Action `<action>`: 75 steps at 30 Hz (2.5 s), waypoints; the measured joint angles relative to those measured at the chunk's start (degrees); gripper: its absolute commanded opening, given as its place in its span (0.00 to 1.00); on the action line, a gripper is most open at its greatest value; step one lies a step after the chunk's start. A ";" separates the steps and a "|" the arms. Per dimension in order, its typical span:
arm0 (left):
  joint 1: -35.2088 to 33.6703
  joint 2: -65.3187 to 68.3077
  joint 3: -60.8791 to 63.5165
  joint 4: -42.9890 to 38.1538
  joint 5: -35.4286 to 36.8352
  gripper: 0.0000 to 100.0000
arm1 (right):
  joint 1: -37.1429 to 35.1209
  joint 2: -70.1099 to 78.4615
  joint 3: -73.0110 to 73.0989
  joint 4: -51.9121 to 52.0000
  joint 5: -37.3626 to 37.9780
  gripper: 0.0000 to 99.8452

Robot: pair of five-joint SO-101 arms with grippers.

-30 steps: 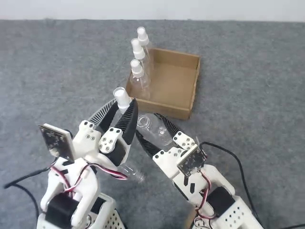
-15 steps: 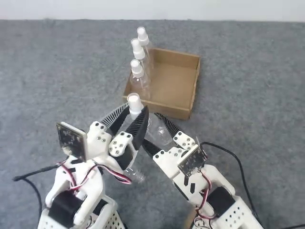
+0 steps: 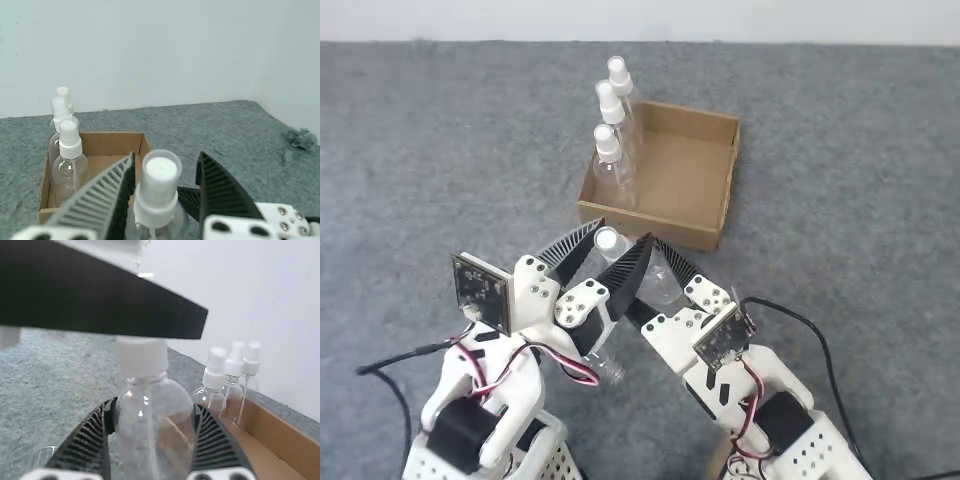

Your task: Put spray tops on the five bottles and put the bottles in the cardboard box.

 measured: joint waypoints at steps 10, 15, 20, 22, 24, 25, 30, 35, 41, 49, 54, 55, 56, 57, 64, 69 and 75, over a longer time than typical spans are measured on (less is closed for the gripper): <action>-0.70 -0.09 -4.66 7.74 0.00 0.18 | 0.00 0.00 0.00 0.00 0.00 0.01; -6.15 -0.09 -5.27 7.74 0.00 0.18 | -0.09 0.00 0.00 0.00 0.00 0.01; -7.30 -0.09 -5.27 7.74 0.26 0.11 | -0.09 0.00 0.00 0.00 0.00 0.01; -7.30 -0.09 -5.27 7.74 0.26 0.10 | -0.09 0.00 0.00 0.00 0.09 0.01; -7.30 -0.09 -5.27 7.74 0.26 0.10 | -0.09 0.00 0.00 0.00 0.09 0.01; -7.30 -0.09 -5.27 7.74 0.26 0.10 | -0.09 0.00 0.00 0.09 0.09 0.01; -5.01 -0.09 -5.36 7.74 -0.79 0.09 | 0.26 0.09 0.00 0.09 0.18 0.01; 1.49 -0.26 -4.92 7.03 -4.57 0.09 | 0.35 0.18 0.00 0.09 0.18 0.01; 3.25 -0.26 -4.22 7.47 -6.59 0.09 | 0.35 0.09 0.00 3.60 0.09 0.01; 3.87 -0.18 -3.69 7.56 -7.21 0.09 | 0.35 0.09 0.00 3.87 0.00 0.01; 7.21 -0.26 -3.96 8.88 -8.09 0.09 | 0.35 0.09 0.00 3.87 0.00 0.01; 8.26 -0.26 -4.04 9.14 -8.79 0.09 | 0.35 0.09 0.00 3.87 0.00 0.01; 9.14 -0.26 -4.04 9.41 -9.58 0.09 | 0.35 0.18 0.00 3.87 0.00 0.01; 9.93 -0.26 -4.13 9.76 -10.11 0.10 | 0.35 0.18 0.00 3.87 0.00 0.01; 13.36 -0.26 -5.89 13.71 -10.73 0.10 | 2.73 0.18 0.00 3.96 0.18 0.01; 13.63 0.26 -5.63 15.47 -12.48 0.10 | 3.43 0.00 0.00 3.87 0.00 0.01; 13.63 -0.09 -5.63 15.65 -13.27 0.10 | 3.52 0.00 0.00 3.87 0.00 0.01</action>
